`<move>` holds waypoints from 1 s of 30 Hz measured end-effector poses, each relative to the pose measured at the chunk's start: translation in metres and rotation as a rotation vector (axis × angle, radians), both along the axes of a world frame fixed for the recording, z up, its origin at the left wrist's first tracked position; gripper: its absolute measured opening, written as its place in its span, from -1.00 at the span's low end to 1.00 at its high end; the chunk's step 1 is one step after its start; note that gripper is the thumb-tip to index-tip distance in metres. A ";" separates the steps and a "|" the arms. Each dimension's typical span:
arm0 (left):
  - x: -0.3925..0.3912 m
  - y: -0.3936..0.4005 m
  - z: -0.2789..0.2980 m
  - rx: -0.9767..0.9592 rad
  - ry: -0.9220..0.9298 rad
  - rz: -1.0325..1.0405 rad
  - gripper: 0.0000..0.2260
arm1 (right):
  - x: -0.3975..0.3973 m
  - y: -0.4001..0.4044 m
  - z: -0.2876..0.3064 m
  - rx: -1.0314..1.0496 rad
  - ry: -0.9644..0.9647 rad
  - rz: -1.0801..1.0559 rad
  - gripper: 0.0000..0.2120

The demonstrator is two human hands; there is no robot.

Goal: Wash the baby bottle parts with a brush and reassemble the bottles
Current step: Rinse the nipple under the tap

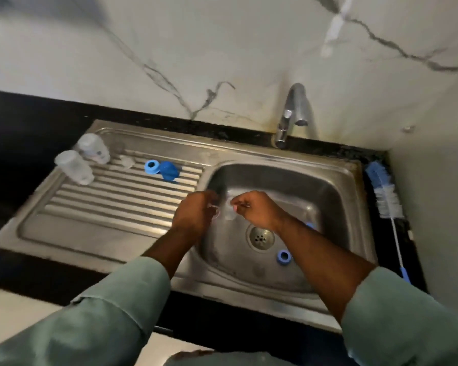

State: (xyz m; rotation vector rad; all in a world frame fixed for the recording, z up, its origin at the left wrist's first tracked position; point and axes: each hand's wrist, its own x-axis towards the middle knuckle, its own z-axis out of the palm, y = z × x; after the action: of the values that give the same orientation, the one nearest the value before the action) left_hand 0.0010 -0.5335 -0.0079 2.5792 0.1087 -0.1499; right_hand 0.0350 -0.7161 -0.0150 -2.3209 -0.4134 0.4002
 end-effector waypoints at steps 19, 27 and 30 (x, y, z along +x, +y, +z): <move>0.063 0.251 -0.007 0.017 0.023 0.206 -0.77 | 0.032 0.252 -0.011 -0.041 -0.027 0.179 -0.80; 0.078 0.267 -0.023 0.107 0.071 0.090 -0.66 | 0.046 0.275 -0.014 -0.076 -0.001 0.081 -0.74; 0.079 0.271 -0.028 0.110 0.076 0.083 -0.67 | 0.048 0.278 -0.013 -0.079 -0.005 0.076 -0.74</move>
State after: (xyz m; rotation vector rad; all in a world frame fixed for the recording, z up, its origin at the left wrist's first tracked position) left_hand 0.0796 -0.2628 -0.0363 2.6736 0.2583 -0.2162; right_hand 0.0833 -0.4385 -0.0277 -2.3884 -0.4980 0.4556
